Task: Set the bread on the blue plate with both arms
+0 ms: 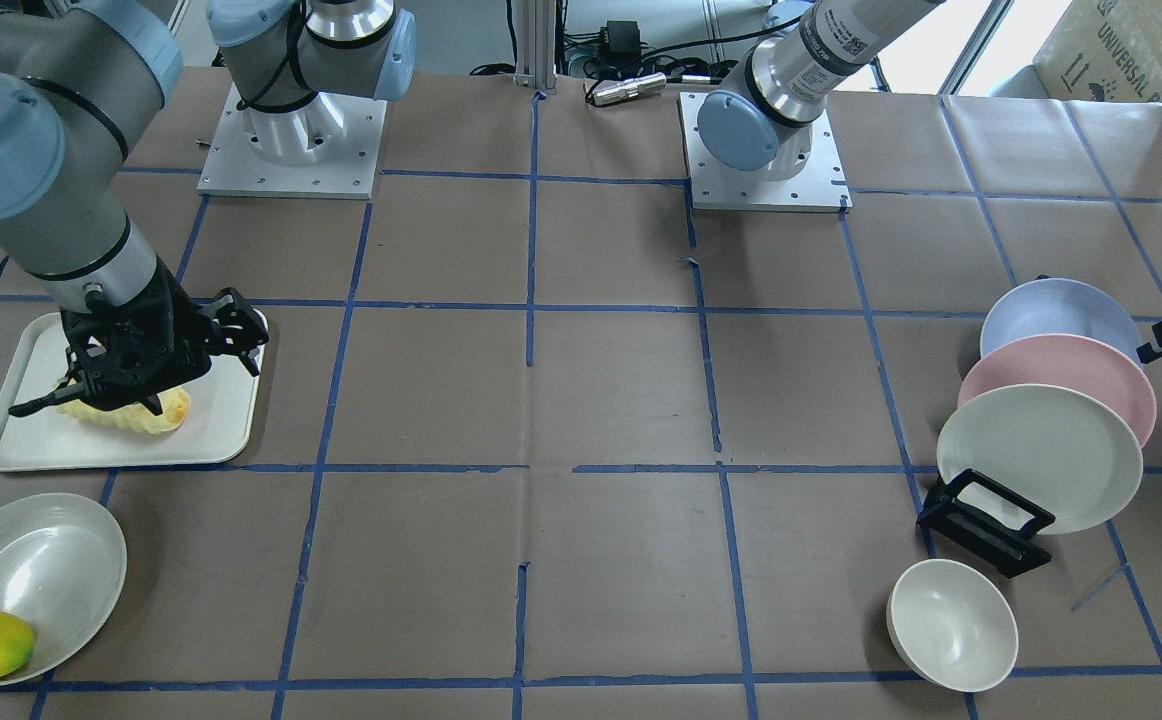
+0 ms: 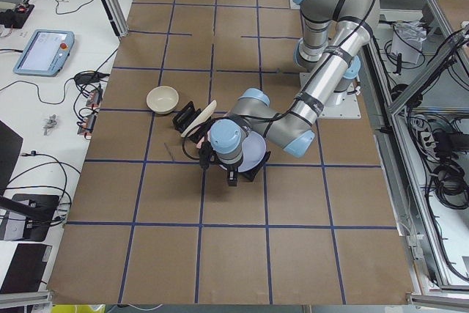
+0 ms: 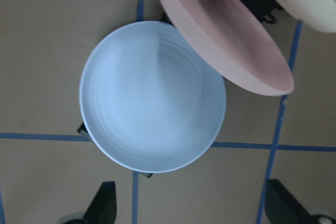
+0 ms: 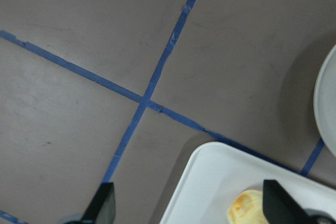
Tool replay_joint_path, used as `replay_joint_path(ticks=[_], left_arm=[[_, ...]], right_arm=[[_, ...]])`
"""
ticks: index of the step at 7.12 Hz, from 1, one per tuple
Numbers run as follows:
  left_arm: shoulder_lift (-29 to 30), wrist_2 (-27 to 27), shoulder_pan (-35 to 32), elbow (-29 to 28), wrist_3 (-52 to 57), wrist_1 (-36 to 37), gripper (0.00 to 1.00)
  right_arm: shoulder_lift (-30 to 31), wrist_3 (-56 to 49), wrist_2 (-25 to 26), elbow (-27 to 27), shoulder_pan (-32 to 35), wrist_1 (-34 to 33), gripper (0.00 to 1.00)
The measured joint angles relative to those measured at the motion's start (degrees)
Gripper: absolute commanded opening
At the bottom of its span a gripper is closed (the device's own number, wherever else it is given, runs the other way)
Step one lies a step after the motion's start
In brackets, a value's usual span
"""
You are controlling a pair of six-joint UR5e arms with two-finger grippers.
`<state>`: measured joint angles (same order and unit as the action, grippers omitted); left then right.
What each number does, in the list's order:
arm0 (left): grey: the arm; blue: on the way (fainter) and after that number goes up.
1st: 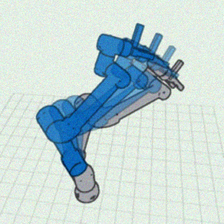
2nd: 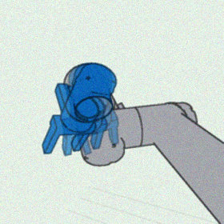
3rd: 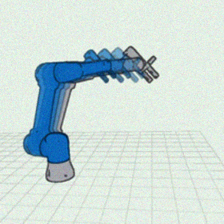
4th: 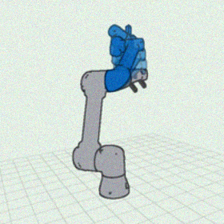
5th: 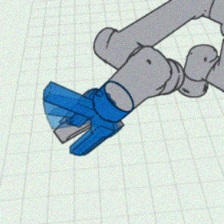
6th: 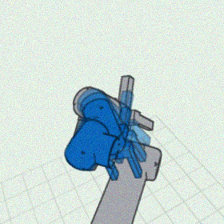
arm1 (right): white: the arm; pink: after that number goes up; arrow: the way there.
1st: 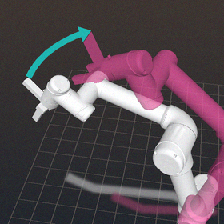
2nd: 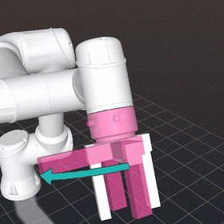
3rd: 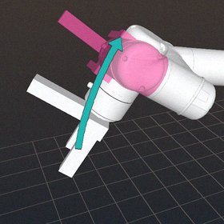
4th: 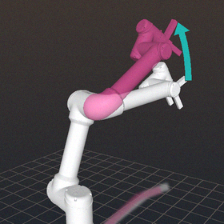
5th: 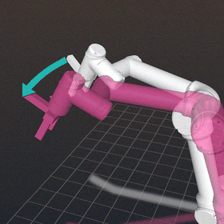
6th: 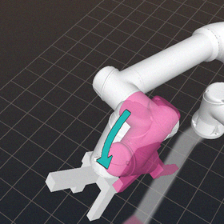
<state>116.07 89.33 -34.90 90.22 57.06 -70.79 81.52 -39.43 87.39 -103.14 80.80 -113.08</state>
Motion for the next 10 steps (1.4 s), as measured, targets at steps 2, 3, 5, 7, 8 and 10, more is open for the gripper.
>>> replay_joint_path(ticks=[2, 3, 5, 7, 8, 10], left_arm=[[2.4, -0.33, -0.06, 0.91, -0.2, 1.23, 0.9], [3.27, -0.15, -0.03, 1.11, -0.2, 0.75, 0.81], [3.82, -0.04, 0.04, 0.12, -0.38, -3.73, 0.63], [4.06, 0.03, 0.12, -0.41, -0.66, -6.22, 0.54], [4.15, 0.05, 0.13, -0.45, -0.68, -6.51, 0.46], [4.01, 0.06, 0.18, -0.54, -0.7, -6.65, 0.27]], right_arm=[[-2.37, -15.35, -0.18, -2.25, -4.06, -2.68, 0.99], [-2.7, -21.73, 0.04, -3.91, -5.68, -5.76, 0.99], [-3.04, -33.29, 0.14, -7.68, -9.64, -11.81, 0.99], [-3.75, -41.65, -0.29, -11.51, -12.99, -17.04, 0.98], [-4.13, -44.14, -0.43, -13.51, -14.06, -18.2, 0.99], [-4.39, -47.3, -0.54, -16.68, -17.66, -18.78, 0.99]])
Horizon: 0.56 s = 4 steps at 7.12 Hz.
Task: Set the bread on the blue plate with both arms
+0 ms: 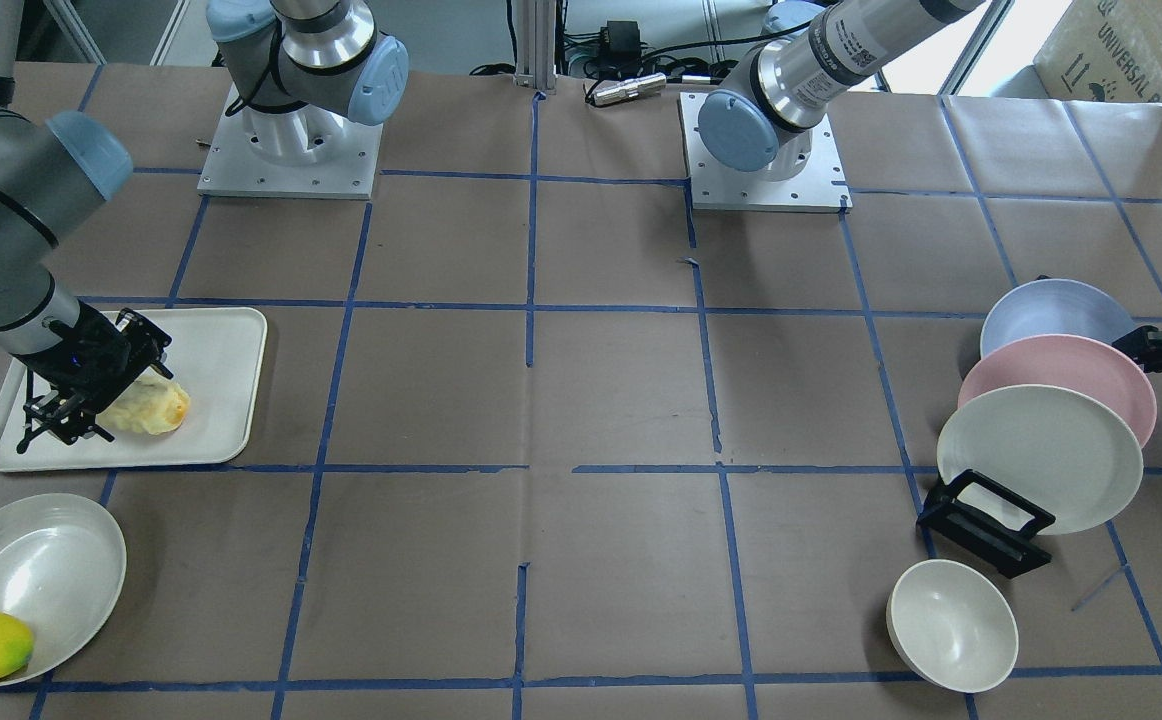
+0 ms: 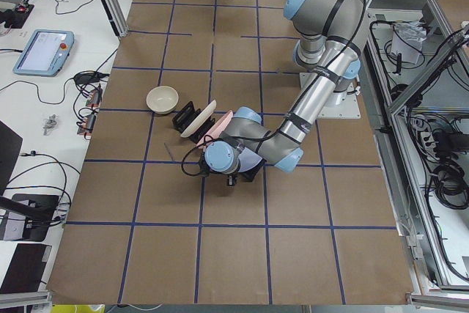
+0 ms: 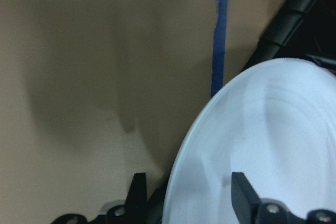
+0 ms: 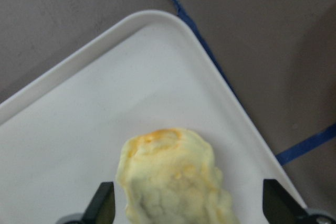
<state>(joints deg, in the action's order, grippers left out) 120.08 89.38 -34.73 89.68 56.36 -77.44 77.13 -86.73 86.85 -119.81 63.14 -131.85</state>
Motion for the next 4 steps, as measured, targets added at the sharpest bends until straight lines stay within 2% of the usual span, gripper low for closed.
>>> replay_joint_path(ticks=[2, 3, 4], left_arm=[[-0.34, -0.06, 0.01, -0.12, -0.02, -0.1, 0.23], [-0.64, -0.08, 0.01, -0.33, -0.02, -0.13, 0.22], [-1.09, -0.04, 0.03, -0.85, -0.02, -0.35, 0.17]], right_arm=[[-0.13, -2.33, -0.45, -2.29, -3.24, -0.29, 0.97], [-0.17, -2.7, -1.11, -3.0, -3.69, -0.68, 0.84], [-0.2, -2.79, -1.98, -3.7, -3.84, -1.1, 0.25]])
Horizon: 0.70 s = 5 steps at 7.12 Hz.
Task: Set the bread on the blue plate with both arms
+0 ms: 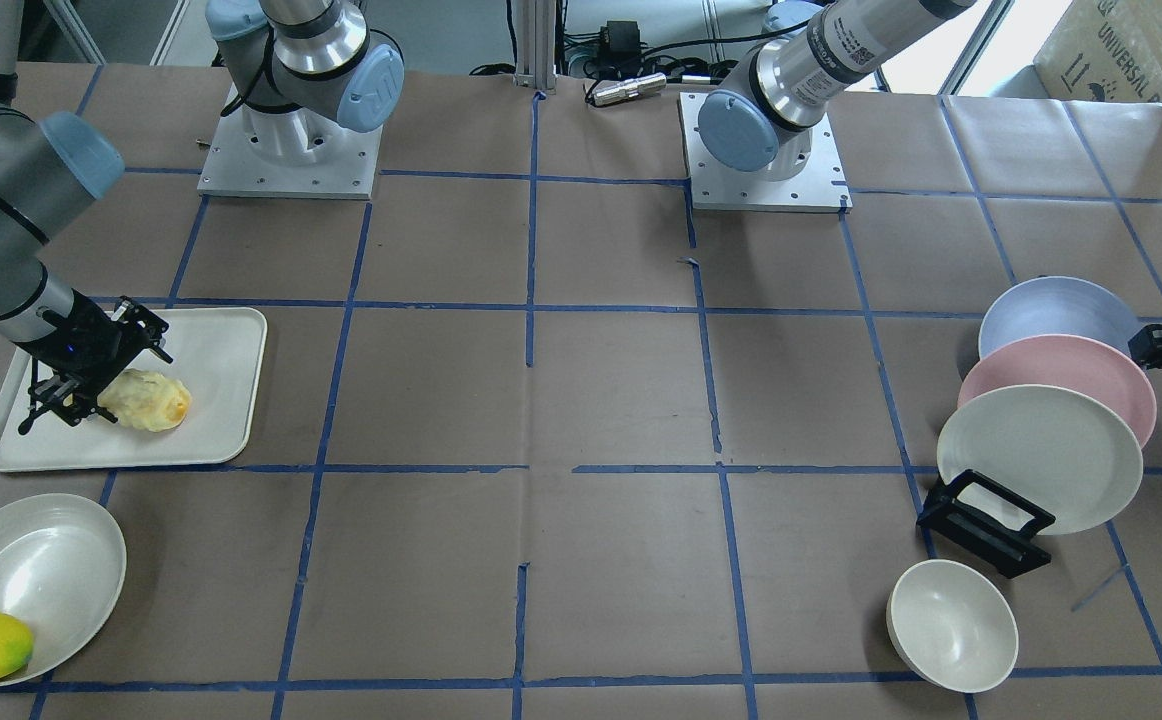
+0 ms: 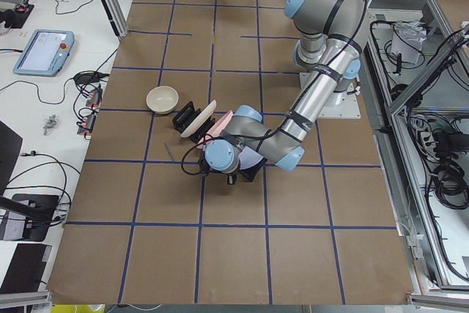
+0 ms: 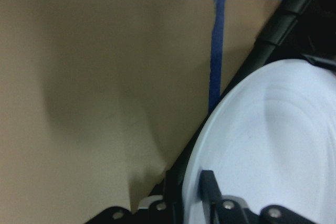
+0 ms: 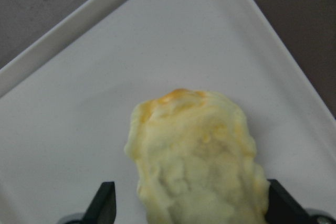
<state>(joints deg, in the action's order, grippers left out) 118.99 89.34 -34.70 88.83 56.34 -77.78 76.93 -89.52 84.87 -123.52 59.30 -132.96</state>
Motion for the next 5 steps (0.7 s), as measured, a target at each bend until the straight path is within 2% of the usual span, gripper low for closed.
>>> replay_joint_path(ticks=[1, 5], left_arm=[[-0.32, 0.45, 0.1, -0.6, 0.02, -0.44, 0.12], [-2.12, 3.01, 0.36, -1.33, -0.01, -1.52, 0.1]], right_arm=[[0.06, 0.17, -1.2, -0.43, 0.01, -0.46, 0.08], [2.6, 7.3, -3.98, 1.14, 1.15, 0.49, 0.07]])
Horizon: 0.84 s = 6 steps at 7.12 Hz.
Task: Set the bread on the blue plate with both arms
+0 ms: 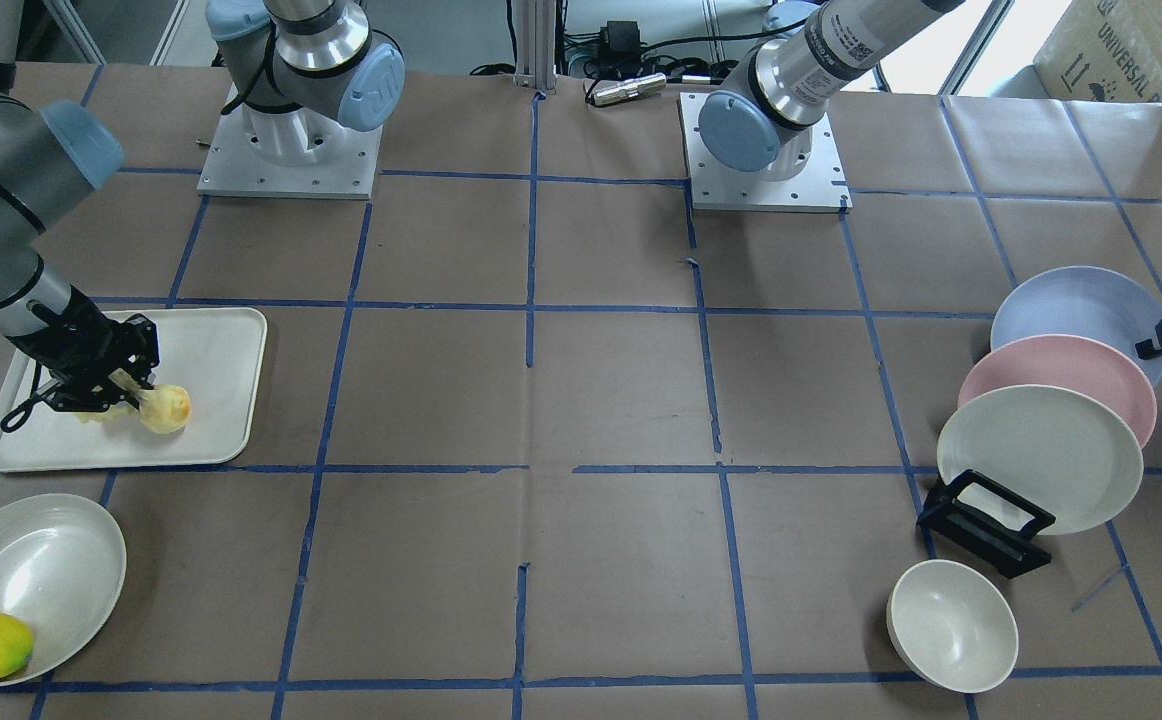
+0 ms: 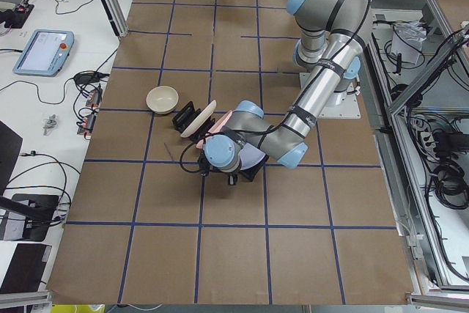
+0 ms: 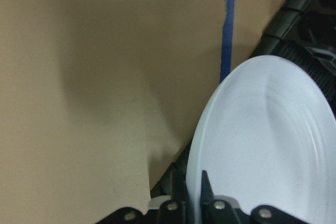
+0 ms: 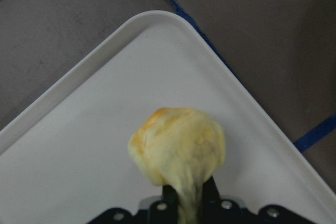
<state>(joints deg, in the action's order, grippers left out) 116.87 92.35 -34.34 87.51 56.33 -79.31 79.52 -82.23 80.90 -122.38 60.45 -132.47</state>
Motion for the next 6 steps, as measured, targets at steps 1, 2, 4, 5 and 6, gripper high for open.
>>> replay_joint_path(ticks=[1, 2, 4, 5, 6], left_arm=[[-1.84, 0.63, 0.02, -0.11, -0.09, -1.4, 0.1], [-4.03, 0.86, 0.04, -0.06, -0.18, -2.98, 0.1], [-8.04, 1.07, 0.2, 0.22, -0.3, -6.25, 0.1], [-10.83, 1.01, 0.11, 0.85, -1.53, -9.8, 0.1], [-14.22, 0.75, -0.08, 1.96, -4.09, -14.13, 0.1]], right_arm=[[1.89, 2.04, 0.35, 0.42, 1.06, 2.12, 0.08], [4.34, 4.28, 0.68, 0.78, 2.32, 4.85, 0.08], [11.46, 11.22, 1.42, 1.71, 6.31, 11.71, 0.09], [15.1, 15.63, 1.59, 2.71, 8.55, 16.41, 0.09], [17.22, 19.9, 1.77, 4.4, 10.83, 20.84, 0.1]])
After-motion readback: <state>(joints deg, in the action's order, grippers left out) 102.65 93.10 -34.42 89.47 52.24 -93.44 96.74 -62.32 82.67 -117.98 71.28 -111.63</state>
